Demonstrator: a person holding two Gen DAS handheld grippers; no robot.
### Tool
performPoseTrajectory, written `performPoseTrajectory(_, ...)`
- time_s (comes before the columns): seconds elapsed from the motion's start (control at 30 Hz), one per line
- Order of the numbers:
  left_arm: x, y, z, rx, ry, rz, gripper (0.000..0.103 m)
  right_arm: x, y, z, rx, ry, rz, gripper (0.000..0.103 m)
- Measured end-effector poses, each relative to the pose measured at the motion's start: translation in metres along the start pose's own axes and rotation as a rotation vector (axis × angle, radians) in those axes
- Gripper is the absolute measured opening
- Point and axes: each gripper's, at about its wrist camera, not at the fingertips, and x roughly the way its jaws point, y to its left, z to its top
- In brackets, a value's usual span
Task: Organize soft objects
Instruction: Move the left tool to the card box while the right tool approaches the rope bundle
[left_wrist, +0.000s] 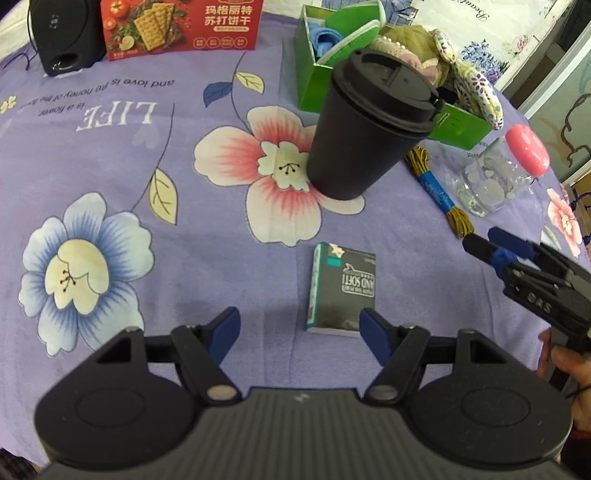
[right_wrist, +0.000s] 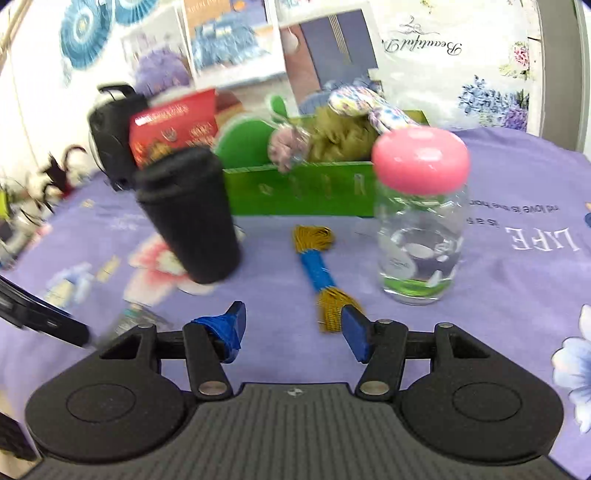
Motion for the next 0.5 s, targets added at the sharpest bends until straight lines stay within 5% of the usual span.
performPoseTrajectory(0.33, 0.005, 0.002, 0.003, 0.043, 0.017, 0.024, 0.072, 0.069, 0.000, 0.023, -0.125, 0.042, -0.054, 0.043)
performPoseTrajectory(0.5, 0.016, -0.014, 0.007, 0.114, 0.035, -0.020, 0.072, 0.079, -0.004, 0.022, -0.082, 0.053, -0.059, 0.045)
